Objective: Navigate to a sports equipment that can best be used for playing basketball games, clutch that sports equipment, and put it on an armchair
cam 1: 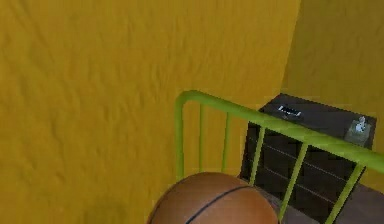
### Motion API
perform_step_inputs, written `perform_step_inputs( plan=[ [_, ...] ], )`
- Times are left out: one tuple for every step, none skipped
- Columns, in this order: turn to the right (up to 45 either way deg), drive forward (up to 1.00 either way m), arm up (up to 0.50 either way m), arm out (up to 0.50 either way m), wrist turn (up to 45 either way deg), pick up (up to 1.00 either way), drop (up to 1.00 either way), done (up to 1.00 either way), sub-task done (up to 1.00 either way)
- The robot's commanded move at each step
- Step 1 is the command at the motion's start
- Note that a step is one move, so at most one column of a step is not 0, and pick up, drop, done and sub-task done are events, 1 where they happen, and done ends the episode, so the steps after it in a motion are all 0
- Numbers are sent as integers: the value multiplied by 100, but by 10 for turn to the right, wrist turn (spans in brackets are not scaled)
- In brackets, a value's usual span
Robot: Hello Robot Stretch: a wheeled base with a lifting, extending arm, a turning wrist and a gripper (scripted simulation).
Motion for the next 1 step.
perform_step_inputs(
  plan=[
    [-450, 0, 0, 0, 0, 0, 0, 0, 0]
  ],
)
